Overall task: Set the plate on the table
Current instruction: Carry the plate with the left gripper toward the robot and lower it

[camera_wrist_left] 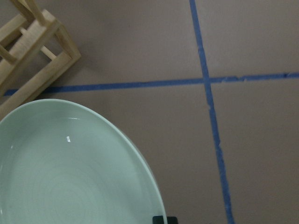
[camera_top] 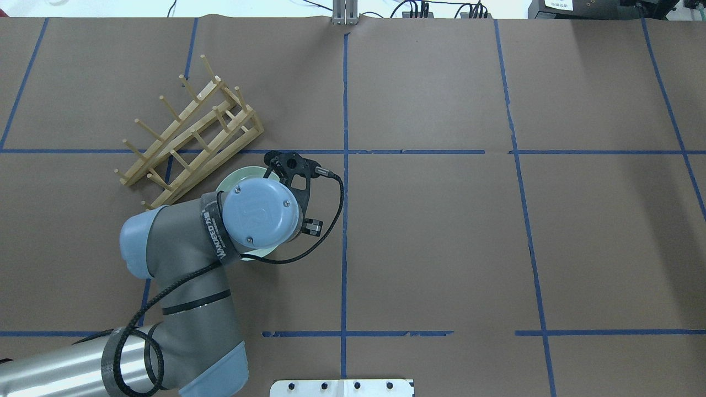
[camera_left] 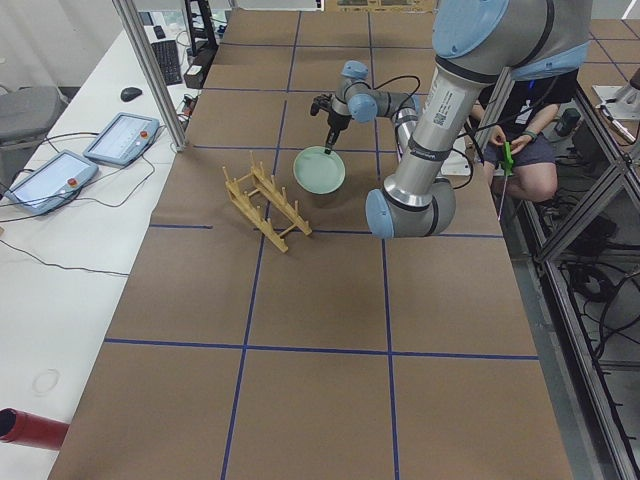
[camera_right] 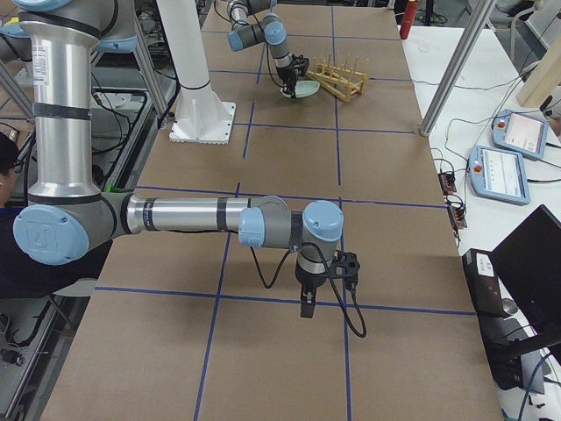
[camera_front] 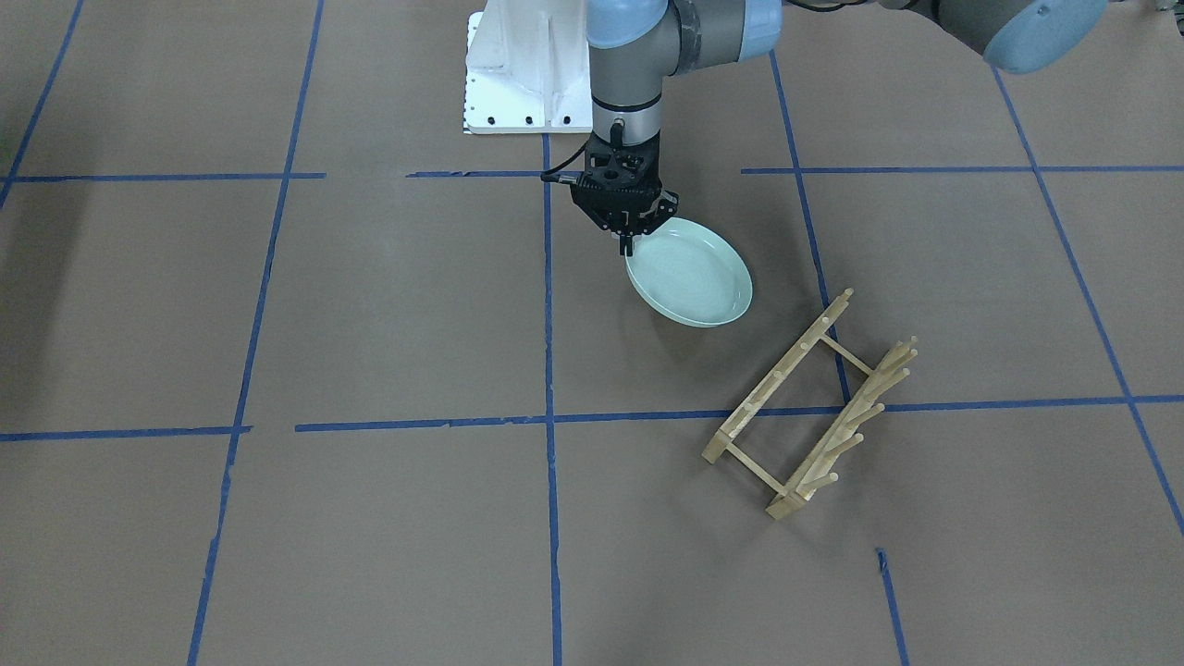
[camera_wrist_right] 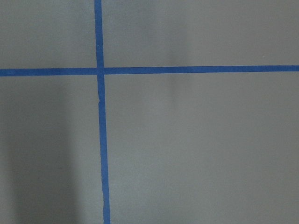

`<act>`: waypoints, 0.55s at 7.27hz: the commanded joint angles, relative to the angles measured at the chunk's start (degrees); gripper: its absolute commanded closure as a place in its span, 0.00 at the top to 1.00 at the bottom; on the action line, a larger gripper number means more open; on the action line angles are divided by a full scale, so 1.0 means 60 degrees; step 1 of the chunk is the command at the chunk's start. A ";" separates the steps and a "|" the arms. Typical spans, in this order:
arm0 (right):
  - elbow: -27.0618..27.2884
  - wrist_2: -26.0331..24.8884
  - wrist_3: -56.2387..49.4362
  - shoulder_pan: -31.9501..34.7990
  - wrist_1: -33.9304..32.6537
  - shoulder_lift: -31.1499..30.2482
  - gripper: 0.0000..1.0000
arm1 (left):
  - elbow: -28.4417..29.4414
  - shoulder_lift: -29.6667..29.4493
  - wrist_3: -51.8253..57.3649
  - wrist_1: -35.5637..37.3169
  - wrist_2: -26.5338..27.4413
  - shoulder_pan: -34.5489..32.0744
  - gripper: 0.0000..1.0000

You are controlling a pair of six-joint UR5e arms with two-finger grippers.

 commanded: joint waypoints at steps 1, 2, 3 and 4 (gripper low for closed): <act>0.0000 0.0000 -0.0005 0.0008 0.0000 0.0000 1.00 | 0.0190 0.0084 0.0215 0.0071 0.0456 0.0289 0.96; 0.0000 0.0000 -0.0005 0.0008 -0.0015 0.0000 1.00 | 0.0061 0.0201 0.0185 0.0027 0.0485 0.0333 1.00; 0.0000 0.0000 0.0010 0.0008 0.0000 0.0000 1.00 | 0.0045 0.0173 0.0156 0.0012 0.0892 0.0362 1.00; 0.0000 0.0000 -0.0005 -0.0006 0.0000 0.0000 1.00 | 0.0001 0.0144 0.0127 -0.0148 0.1128 0.0449 1.00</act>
